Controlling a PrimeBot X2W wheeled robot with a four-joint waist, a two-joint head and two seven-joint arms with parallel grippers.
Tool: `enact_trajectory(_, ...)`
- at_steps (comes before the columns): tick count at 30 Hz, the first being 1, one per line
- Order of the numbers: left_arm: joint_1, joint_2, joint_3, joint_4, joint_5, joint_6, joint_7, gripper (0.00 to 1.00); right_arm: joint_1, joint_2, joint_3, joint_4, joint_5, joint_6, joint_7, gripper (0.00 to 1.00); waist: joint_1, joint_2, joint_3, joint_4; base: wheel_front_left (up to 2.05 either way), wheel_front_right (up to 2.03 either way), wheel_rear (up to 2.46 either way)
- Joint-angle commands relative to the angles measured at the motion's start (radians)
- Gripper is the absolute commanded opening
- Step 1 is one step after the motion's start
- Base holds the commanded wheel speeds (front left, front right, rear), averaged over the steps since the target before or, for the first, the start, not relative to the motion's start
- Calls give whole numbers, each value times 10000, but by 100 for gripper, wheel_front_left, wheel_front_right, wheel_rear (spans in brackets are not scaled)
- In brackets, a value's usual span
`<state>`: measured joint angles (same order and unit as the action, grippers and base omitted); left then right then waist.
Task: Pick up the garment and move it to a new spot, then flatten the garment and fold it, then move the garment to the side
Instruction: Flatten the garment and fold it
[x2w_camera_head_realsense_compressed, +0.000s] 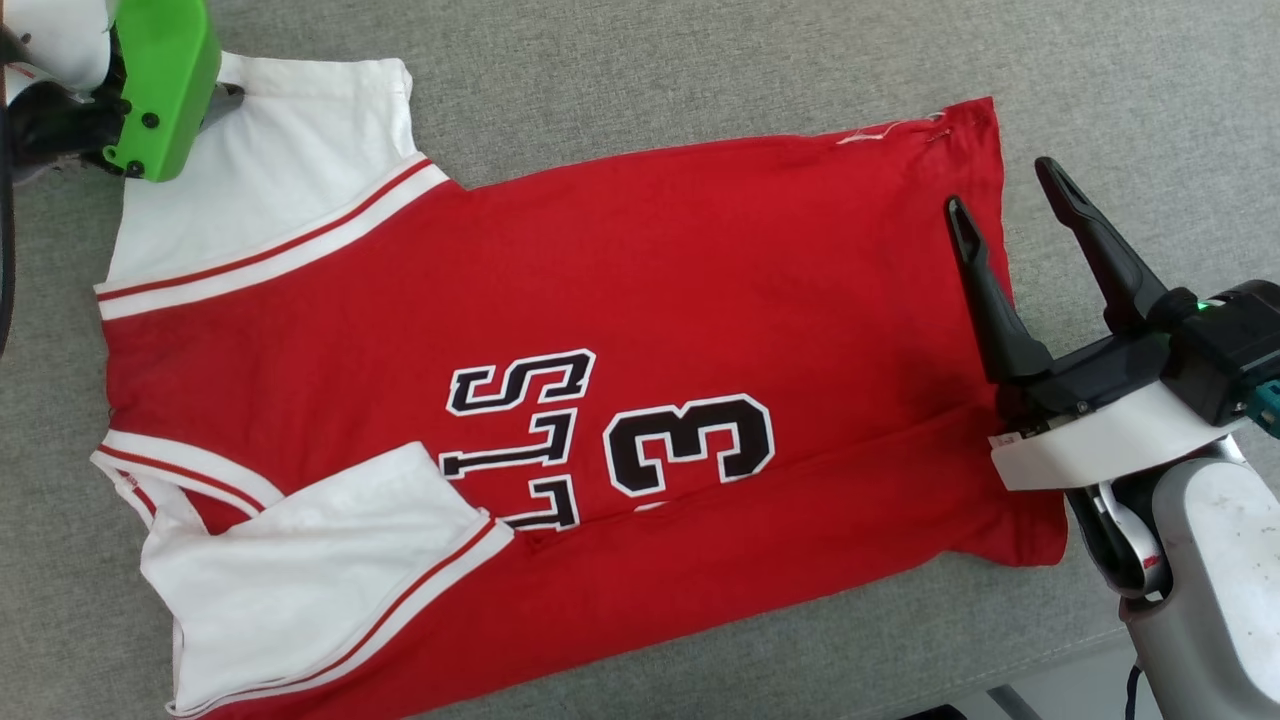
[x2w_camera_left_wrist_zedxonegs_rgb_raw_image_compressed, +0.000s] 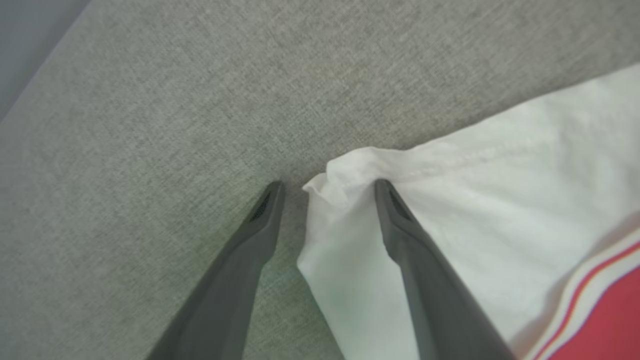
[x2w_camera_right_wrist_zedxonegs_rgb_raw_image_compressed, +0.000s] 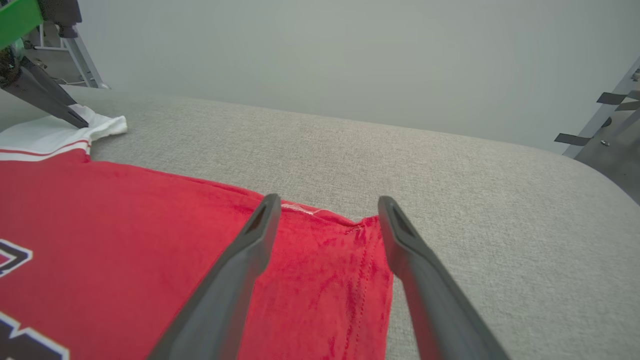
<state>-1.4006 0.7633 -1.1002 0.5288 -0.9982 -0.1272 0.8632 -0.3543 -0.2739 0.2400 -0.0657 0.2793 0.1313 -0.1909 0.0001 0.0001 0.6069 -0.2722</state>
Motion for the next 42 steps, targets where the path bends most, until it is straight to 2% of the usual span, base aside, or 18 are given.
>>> enact_trajectory(1, 593, -113, -407, 192, -46, -16, 15, 0, -205, -46, -55, 13, 98, -6, -85, 100, -1, -1, -126, 95, 0, 0, 0)
enact_trajectory(7, 648, -270, -387, -79, -136, -30, -1185, 0, -569, -550, -397, -97, 108, -6, 143, 100, -1, -1, -657, 377, 0, 0, 0)
enact_trajectory(11, 689, -264, -498, -447, -105, -32, -1963, 0, -1097, -1407, -514, -169, 453, -6, 982, 100, -1, -1, -1047, 644, 0, 0, 0)
enact_trajectory(13, 742, -263, -548, -658, -110, -32, -2352, 0, -1371, -2016, -384, -135, 895, -6, 1761, 100, -1, -1, -1208, 819, 0, 0, 0)
enact_trajectory(14, 794, -281, -619, -878, -97, -33, -2663, 0, -1652, -2753, -111, -86, 1431, -6, 2704, 100, -1, -1, -1309, 1007, 0, 0, 0)
enact_trajectory(17, 834, -293, -768, -1269, 0, -33, -3104, 0, -2154, -3833, 454, 34, 2538, -6, 4316, 100, -1, -1, -1371, 1261, 0, 0, 0)
enact_trajectory(19, 823, -318, -820, -1528, 53, -33, -3374, 0, -2476, -4444, 904, 149, 3413, -6, 5579, 100, -1, -1, -1369, 1440, 0, 0, 0)
enact_trajectory(23, 719, -369, -913, -1916, 226, -33, -3677, 0, -3063, -5121, 1701, 495, 4740, -6, 7669, 100, -1, -1, -1247, 1728, 0, 0, 0)
enact_trajectory(26, 612, -448, -939, -2124, 323, -34, -3830, 0, -3528, -5246, 2135, 914, 5075, -6, 8583, 100, -1, -1, -1095, 1913, 0, 0, 0)
enact_trajectory(29, 462, -562, -967, -2303, 433, -34, -3950, 0, -3971, -5149, 2542, 1495, 5113, -6, 9042, 100, -1, -1, -888, 2109, 0, 0, 0)
enact_trajectory(35, 181, -805, -918, -2385, 506, -34, -4205, 0, -4331, -4847, 3448, 2714, 4913, -6, 9232, 100, -1, -1, -501, 2457, 0, 0, 0)
enact_trajectory(41, 166, -823, -984, -2284, 538, -34, -4471, 0, -4177, -4593, 4503, 3499, 5360, -6, 9282, 100, -1, -1, -392, 2558, 0, 0, 0)
enact_trajectory(42, 183, -797, -996, -2242, 527, -34, -4514, 0, -4210, -4597, 4596, 3561, 5442, -6, 9184, 49, -1, -1, -427, 2542, 0, 0, 0)
